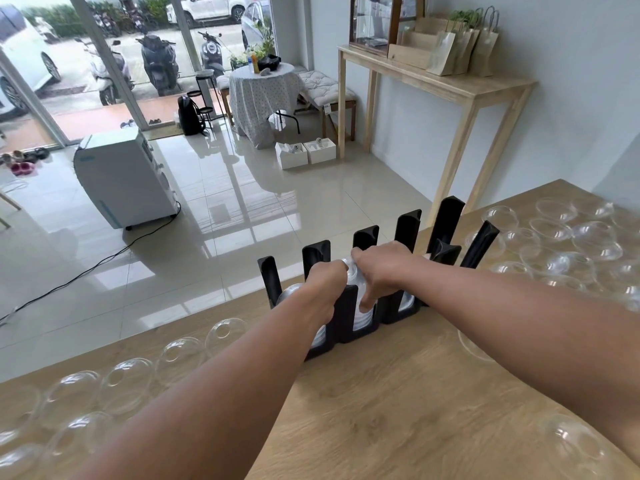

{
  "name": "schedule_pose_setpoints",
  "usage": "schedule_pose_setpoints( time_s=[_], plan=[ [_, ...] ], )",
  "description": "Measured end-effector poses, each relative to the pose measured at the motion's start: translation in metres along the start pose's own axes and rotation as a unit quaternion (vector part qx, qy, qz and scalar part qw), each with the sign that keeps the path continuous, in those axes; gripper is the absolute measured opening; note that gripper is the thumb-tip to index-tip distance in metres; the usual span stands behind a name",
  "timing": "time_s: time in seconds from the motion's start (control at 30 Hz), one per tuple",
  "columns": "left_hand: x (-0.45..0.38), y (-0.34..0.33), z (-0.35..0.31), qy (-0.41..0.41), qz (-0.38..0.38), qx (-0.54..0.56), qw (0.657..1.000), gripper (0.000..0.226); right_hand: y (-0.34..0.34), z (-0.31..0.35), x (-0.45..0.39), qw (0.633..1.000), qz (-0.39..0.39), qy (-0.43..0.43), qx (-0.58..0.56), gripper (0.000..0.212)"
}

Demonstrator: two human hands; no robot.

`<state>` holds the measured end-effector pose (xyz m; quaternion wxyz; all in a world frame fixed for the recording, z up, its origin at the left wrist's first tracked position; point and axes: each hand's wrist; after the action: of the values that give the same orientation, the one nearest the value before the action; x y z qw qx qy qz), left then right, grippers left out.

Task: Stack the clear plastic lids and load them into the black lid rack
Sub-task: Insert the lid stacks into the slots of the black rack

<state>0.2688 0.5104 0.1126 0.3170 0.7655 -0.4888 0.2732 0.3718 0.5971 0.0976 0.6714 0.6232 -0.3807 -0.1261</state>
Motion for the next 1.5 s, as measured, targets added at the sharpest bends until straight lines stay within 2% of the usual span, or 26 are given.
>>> schedule_pose_setpoints(
  time_s=[0.27, 0.47, 0.57, 0.73, 0.83, 0.97, 1.07, 1.13, 1.2, 1.23, 1.27, 1.3, 1.37, 1.43, 1.5],
  plan=[
    [-0.009, 0.002, 0.004, -0.038, -0.002, -0.032, 0.999, 0.043, 0.003, -0.004, 0.002, 0.999, -0.005, 0.026, -0.029, 0.096],
    [-0.004, -0.001, 0.002, -0.037, 0.005, -0.053, 0.998, 0.043, 0.003, -0.001, 0.004, 1.0, -0.01, 0.02, -0.001, 0.112],
    [-0.001, 0.0, 0.003, -0.042, 0.007, -0.056, 0.998, 0.043, 0.0, 0.0, 0.005, 0.999, -0.023, 0.02, 0.039, 0.106],
    [0.003, 0.004, 0.006, -0.071, -0.021, -0.092, 0.993, 0.03, -0.008, -0.001, 0.009, 0.995, -0.068, 0.004, 0.076, 0.097],
    [0.01, 0.01, 0.005, -0.086, 0.001, -0.123, 0.989, 0.019, -0.009, 0.003, 0.012, 0.993, -0.082, -0.008, 0.088, 0.093],
    [0.016, 0.029, -0.003, -0.164, -0.02, -0.188, 0.968, 0.027, -0.008, 0.004, 0.025, 0.991, -0.101, -0.023, 0.081, 0.092],
    [0.025, 0.045, -0.02, -0.235, -0.048, -0.22, 0.946, 0.033, -0.009, 0.003, 0.045, 0.979, -0.192, -0.051, 0.033, 0.088],
    [0.028, 0.053, -0.035, -0.274, -0.055, -0.217, 0.935, 0.029, -0.02, 0.004, 0.065, 0.939, -0.334, -0.074, -0.043, 0.073],
    [0.024, 0.059, -0.05, -0.298, -0.064, -0.214, 0.928, 0.027, -0.041, 0.017, 0.086, 0.847, -0.492, -0.096, -0.18, 0.043],
    [0.019, 0.061, -0.058, -0.306, -0.071, -0.222, 0.923, 0.026, -0.054, 0.027, 0.095, 0.797, -0.535, -0.116, -0.256, 0.029],
    [0.013, 0.063, -0.065, -0.309, -0.077, -0.231, 0.919, 0.026, -0.068, 0.039, 0.101, 0.754, -0.546, -0.144, -0.335, 0.019],
    [0.006, 0.063, -0.072, -0.307, -0.083, -0.241, 0.917, 0.026, -0.081, 0.051, 0.105, 0.719, -0.528, -0.177, -0.415, 0.012],
    [-0.011, 0.062, -0.087, -0.287, -0.082, -0.259, 0.919, 0.029, -0.106, 0.072, 0.104, 0.663, -0.445, -0.231, -0.555, 0.005],
    [-0.03, 0.058, -0.099, -0.241, -0.061, -0.289, 0.924, 0.033, -0.124, 0.086, 0.096, 0.608, -0.352, -0.257, -0.663, 0.009],
    [-0.046, 0.051, -0.107, -0.183, -0.029, -0.349, 0.919, 0.036, -0.131, 0.092, 0.084, 0.561, -0.306, -0.263, -0.723, 0.014]
  ],
)
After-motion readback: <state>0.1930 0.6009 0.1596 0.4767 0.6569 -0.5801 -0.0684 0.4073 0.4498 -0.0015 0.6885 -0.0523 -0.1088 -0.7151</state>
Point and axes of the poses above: each hand's wrist, its own x-axis away from the middle knuckle, its own y-axis out of the back of the hand, z = x × y, and after that the axes turned 9 degrees about y, right-handed
